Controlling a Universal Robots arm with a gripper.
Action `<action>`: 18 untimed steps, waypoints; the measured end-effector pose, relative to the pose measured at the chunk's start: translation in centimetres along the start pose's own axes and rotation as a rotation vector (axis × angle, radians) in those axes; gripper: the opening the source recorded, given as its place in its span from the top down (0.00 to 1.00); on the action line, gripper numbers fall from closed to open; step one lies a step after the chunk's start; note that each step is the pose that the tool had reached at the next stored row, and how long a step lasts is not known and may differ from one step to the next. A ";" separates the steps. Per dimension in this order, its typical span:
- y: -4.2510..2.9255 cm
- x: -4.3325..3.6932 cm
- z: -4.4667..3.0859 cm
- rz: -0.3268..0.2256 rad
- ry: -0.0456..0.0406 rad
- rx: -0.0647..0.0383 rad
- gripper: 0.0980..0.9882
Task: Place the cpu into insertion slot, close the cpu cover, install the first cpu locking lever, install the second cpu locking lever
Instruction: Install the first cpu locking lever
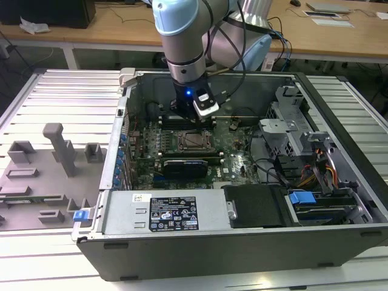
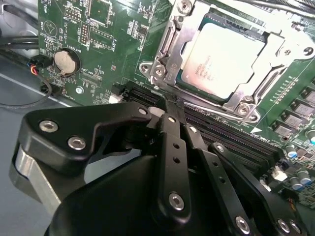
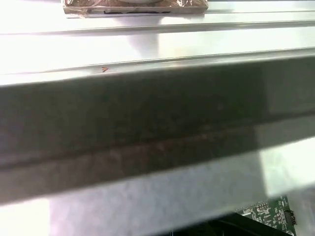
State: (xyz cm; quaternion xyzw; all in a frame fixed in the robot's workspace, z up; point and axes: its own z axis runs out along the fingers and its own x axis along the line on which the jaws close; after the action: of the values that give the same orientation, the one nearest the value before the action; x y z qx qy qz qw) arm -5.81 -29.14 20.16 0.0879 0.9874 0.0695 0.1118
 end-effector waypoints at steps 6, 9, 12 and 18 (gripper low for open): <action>0.00 0.04 0.15 0.038 -0.0062 0.009 0.99; -0.01 0.06 0.20 0.049 -0.0081 0.012 0.99; 0.00 0.07 0.21 0.050 -0.0084 0.012 0.99; 0.09 -0.05 -0.37 0.052 -0.0093 0.012 0.99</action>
State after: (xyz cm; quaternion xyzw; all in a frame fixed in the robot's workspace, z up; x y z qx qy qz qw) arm -5.83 -29.11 20.54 0.1144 0.9847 0.0659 0.1140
